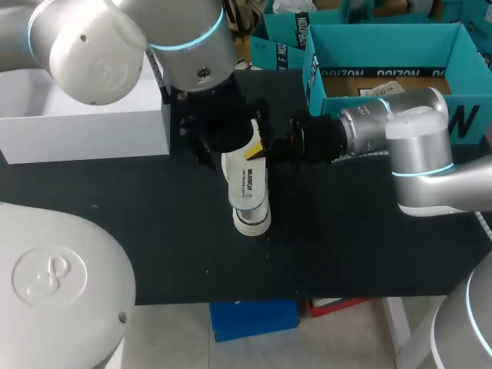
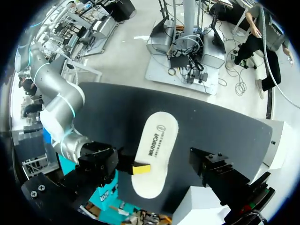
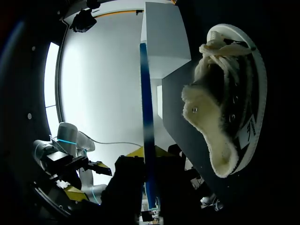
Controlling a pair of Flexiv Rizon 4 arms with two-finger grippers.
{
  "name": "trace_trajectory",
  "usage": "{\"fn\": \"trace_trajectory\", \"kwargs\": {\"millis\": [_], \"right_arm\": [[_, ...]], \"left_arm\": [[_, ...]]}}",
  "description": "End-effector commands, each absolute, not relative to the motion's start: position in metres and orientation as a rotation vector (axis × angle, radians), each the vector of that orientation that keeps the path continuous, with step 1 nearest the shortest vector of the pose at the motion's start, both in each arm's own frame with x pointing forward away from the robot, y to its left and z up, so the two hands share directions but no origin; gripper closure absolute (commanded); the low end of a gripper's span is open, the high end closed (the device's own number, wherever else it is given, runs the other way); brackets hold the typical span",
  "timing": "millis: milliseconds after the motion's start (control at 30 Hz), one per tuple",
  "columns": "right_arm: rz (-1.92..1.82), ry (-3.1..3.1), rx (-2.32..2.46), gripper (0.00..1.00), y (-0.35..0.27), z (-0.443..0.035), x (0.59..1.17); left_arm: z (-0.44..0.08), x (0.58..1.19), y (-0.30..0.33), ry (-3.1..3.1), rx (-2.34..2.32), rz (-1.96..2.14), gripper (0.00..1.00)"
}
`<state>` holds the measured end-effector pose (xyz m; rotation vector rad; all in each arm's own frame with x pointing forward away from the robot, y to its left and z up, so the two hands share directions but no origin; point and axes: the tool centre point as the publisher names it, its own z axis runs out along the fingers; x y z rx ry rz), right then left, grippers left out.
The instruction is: Take the shoe out of the shoebox, open the shoe tongue, remove and reinsert the insole, then place the shoe into the shoebox
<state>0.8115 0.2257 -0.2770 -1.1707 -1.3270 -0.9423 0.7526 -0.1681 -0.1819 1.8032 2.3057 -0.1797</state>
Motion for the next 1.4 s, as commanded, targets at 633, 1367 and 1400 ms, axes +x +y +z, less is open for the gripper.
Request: {"fn": "trace_trajectory", "kwargs": {"millis": [633,1367,1400], "right_arm": [[-0.942,-1.327,-1.171,1.0,0.227,-0.278,0.812],[-0.942,-1.327,-1.171,1.0,0.227,-0.278,0.812],[-0.942,-1.327,-1.171,1.0,0.227,-0.278,0.812]], "left_arm": [[-0.192,0.776,-0.174,2.348,1.869,-0.157,0.0],[-0.206,0.874,-0.168,2.287,1.968,-0.158,0.0],[-0.208,0.878,-0.167,2.288,1.968,-0.156,0.0]]}}
